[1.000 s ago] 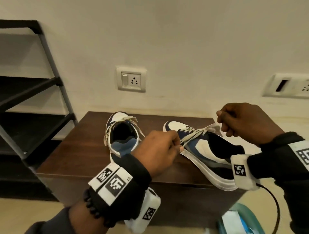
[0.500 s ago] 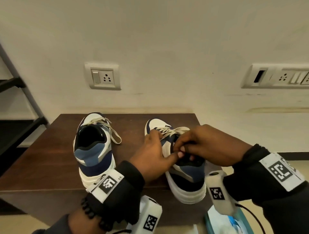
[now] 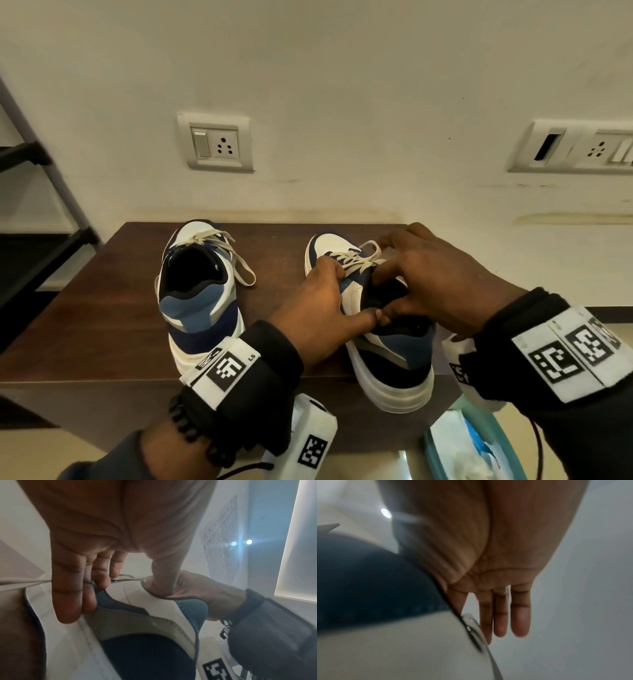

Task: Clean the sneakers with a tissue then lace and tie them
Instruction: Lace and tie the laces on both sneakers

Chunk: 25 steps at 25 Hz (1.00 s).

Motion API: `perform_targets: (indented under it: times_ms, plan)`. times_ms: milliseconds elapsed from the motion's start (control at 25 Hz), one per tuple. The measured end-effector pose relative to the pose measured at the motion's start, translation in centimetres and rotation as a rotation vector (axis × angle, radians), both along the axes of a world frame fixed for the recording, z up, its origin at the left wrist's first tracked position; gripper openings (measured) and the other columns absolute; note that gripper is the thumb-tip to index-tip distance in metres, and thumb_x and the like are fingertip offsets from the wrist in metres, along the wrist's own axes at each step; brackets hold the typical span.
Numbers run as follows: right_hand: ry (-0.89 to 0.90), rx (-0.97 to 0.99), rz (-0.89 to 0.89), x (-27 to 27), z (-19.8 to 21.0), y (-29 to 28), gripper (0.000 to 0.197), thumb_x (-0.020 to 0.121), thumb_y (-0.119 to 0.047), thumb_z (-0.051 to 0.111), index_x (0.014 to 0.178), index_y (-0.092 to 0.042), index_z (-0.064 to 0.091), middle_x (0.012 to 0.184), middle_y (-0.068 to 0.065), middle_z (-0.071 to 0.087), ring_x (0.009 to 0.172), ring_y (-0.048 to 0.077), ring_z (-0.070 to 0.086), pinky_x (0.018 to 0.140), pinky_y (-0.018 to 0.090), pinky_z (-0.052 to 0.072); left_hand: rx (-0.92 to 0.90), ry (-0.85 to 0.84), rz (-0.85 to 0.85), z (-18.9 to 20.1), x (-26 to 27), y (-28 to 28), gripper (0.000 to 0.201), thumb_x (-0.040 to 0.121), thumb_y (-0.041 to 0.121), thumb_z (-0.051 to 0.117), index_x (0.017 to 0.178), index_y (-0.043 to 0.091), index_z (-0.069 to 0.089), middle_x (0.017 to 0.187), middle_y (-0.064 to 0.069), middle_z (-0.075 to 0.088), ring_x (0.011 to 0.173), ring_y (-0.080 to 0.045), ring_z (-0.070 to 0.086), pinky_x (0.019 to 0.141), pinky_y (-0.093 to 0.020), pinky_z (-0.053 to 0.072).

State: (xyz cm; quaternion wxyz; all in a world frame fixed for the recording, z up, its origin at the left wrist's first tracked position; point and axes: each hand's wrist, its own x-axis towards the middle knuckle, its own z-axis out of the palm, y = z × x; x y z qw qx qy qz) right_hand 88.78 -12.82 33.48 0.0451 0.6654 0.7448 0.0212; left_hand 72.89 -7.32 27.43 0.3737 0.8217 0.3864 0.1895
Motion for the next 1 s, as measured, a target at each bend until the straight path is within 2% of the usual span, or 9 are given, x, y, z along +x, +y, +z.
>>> perform_targets:
  times_ms: [120, 200, 320, 400, 480, 560, 680, 840, 1000]
  plan:
    - [-0.028, -0.127, -0.09, -1.1, -0.9, 1.4, 0.03, 0.076, -0.044, 0.068, 0.104, -0.031, 0.067, 0.097, -0.006, 0.05, 0.096, 0.015, 0.053, 0.074, 0.029, 0.048, 0.025, -0.006, -0.003, 0.0, 0.2, -0.2, 0.064, 0.079, 0.037, 0.073, 0.121, 0.02, 0.028, 0.096, 0.006, 0.04, 0.083, -0.009, 0.045, 0.064, -0.015, 0.035]
    - [-0.077, -0.107, -0.093, -1.3, -1.3, 1.9, 0.026, 0.081, -0.038, 0.064, 0.105, -0.028, 0.066, 0.096, -0.004, 0.054, 0.092, 0.017, 0.056, 0.069, 0.028, 0.045, 0.019, -0.039, 0.002, 0.1, 0.2, -0.2, 0.067, 0.078, 0.032, 0.074, 0.122, 0.023, 0.024, 0.1, 0.005, 0.039, 0.085, -0.009, 0.044, 0.065, -0.013, 0.034]
    - [-0.061, 0.065, 0.071, 0.4, -1.5, 1.4, 0.023, 0.084, -0.034, 0.056, 0.103, -0.03, 0.067, 0.114, -0.005, 0.058, 0.111, 0.017, 0.05, 0.072, 0.027, 0.044, 0.094, -0.065, 0.003, 0.0, 0.5, -0.3, 0.074, 0.072, 0.031, 0.074, 0.128, 0.03, 0.026, 0.115, 0.0, 0.04, 0.104, -0.014, 0.045, 0.086, -0.023, 0.043]
    - [0.113, 0.156, 0.209, 1.1, -1.8, 0.8, 0.022, 0.085, -0.029, 0.056, 0.103, -0.029, 0.07, 0.125, -0.009, 0.056, 0.125, 0.016, 0.04, 0.086, 0.029, 0.046, 0.225, -0.039, 0.017, 0.0, 0.8, -0.1, 0.075, 0.066, 0.031, 0.068, 0.133, 0.027, 0.035, 0.119, -0.002, 0.039, 0.111, -0.021, 0.045, 0.094, -0.032, 0.043]
    - [0.304, 0.183, 0.287, 1.3, -2.5, 0.7, 0.021, 0.089, -0.022, 0.056, 0.104, -0.024, 0.07, 0.128, -0.008, 0.055, 0.125, 0.017, 0.043, 0.094, 0.032, 0.044, 0.31, -0.044, 0.032, 0.2, 1.2, 0.0, 0.071, 0.067, 0.019, 0.068, 0.132, 0.019, 0.041, 0.12, -0.005, 0.045, 0.109, -0.025, 0.05, 0.09, -0.035, 0.044]
    - [0.432, 0.22, 0.259, 1.4, -3.4, 1.1, 0.02, 0.092, -0.017, 0.053, 0.104, -0.02, 0.068, 0.129, -0.007, 0.054, 0.114, 0.017, 0.053, 0.09, 0.033, 0.048, 0.38, -0.06, 0.055, 0.2, 1.5, -0.1, 0.062, 0.073, 0.009, 0.069, 0.13, 0.014, 0.044, 0.118, -0.007, 0.054, 0.107, -0.026, 0.055, 0.087, -0.034, 0.044]
    - [0.465, 0.337, 0.164, 1.0, -4.3, 1.8, 0.014, 0.091, -0.015, 0.052, 0.099, -0.017, 0.063, 0.126, -0.004, 0.045, 0.098, 0.021, 0.059, 0.081, 0.037, 0.052, 0.396, -0.115, 0.109, 0.2, 1.5, -0.6, 0.05, 0.08, 0.011, 0.068, 0.122, 0.009, 0.042, 0.111, -0.006, 0.057, 0.1, -0.025, 0.058, 0.081, -0.031, 0.044]
    - [0.604, 0.352, 0.134, 0.0, -4.5, 2.1, 0.013, 0.088, -0.013, 0.062, 0.097, -0.019, 0.069, 0.114, -0.007, 0.049, 0.102, 0.012, 0.054, 0.088, 0.023, 0.046, 0.525, -0.032, 0.125, 0.3, 0.9, 0.6, 0.035, 0.078, 0.009, 0.066, 0.108, 0.015, 0.05, 0.104, -0.004, 0.047, 0.087, -0.024, 0.055, 0.067, -0.025, 0.034]
    - [0.693, 0.228, 0.063, 0.2, -3.2, 1.7, 0.012, 0.083, -0.025, 0.069, 0.094, -0.021, 0.069, 0.106, -0.009, 0.053, 0.099, 0.007, 0.053, 0.087, 0.032, 0.048, 0.736, 0.041, 0.036, 0.3, 0.3, 2.0, 0.023, 0.078, 0.013, 0.06, 0.101, 0.014, 0.055, 0.099, -0.004, 0.048, 0.086, -0.017, 0.047, 0.062, -0.034, 0.046]
